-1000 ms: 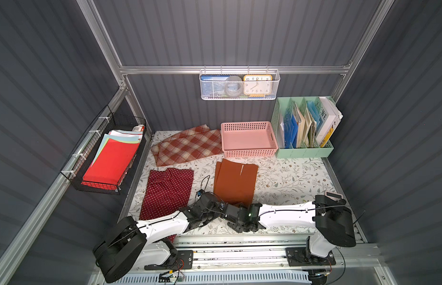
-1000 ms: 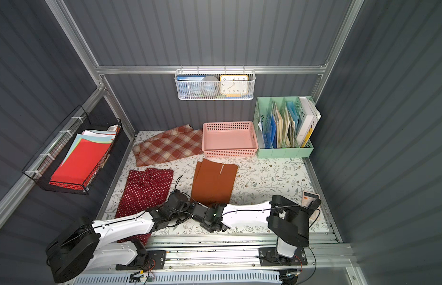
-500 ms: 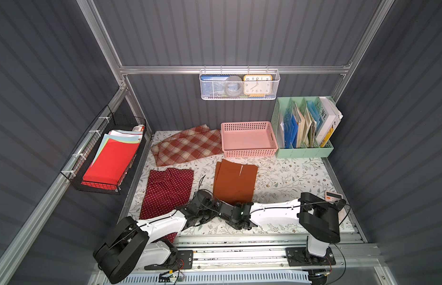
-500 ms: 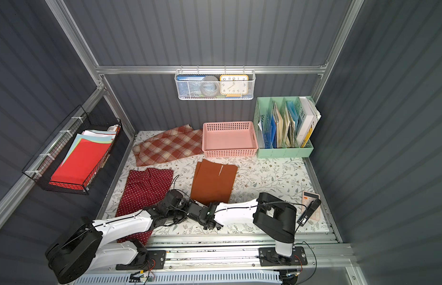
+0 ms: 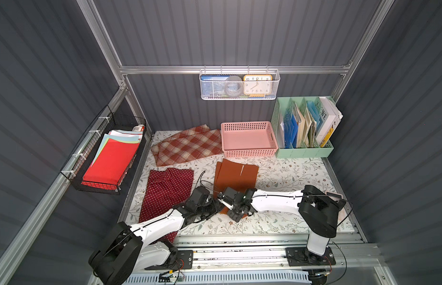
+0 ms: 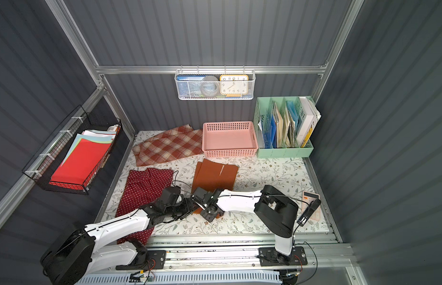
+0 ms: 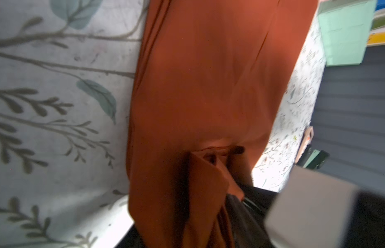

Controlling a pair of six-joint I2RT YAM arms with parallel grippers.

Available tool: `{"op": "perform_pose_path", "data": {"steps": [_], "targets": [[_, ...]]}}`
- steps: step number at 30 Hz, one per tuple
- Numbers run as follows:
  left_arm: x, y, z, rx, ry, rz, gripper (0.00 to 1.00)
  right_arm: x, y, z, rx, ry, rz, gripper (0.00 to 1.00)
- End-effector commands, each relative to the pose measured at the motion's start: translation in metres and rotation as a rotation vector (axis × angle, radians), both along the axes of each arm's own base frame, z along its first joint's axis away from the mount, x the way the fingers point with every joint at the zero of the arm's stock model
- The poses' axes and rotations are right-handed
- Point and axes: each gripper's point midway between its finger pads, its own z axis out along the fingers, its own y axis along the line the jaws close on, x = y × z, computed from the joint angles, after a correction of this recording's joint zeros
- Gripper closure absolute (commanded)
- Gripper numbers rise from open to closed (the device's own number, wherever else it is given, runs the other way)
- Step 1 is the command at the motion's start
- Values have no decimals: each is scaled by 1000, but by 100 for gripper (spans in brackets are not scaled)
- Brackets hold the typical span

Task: Roll up the skirts
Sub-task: Roll the skirt at the center of the board.

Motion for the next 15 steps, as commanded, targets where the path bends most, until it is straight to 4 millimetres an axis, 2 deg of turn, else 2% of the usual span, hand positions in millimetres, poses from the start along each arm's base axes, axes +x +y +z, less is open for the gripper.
{"op": "perform_pose_path", "data": {"steps": [1, 3, 5, 8, 11, 14, 15], "targets": [[9, 10, 24, 18, -73, 45, 39, -56, -15, -19, 59, 418, -24, 100], [9, 22, 29, 46, -90, 90, 27, -61, -7, -10, 160, 538, -62, 100], [8, 30, 37, 56, -117, 120, 26, -66, 2, 3, 273, 659, -76, 100], [6, 40, 46, 73, -143, 147, 25, -62, 10, 17, 384, 762, -115, 100], [3, 41, 44, 74, -145, 138, 25, -47, 15, 34, 481, 844, -165, 100], [1, 37, 37, 64, -138, 115, 28, -18, 13, 32, 534, 891, -276, 100], [0, 38, 33, 80, -134, 108, 29, -8, 8, 23, 506, 884, -326, 100]]}}
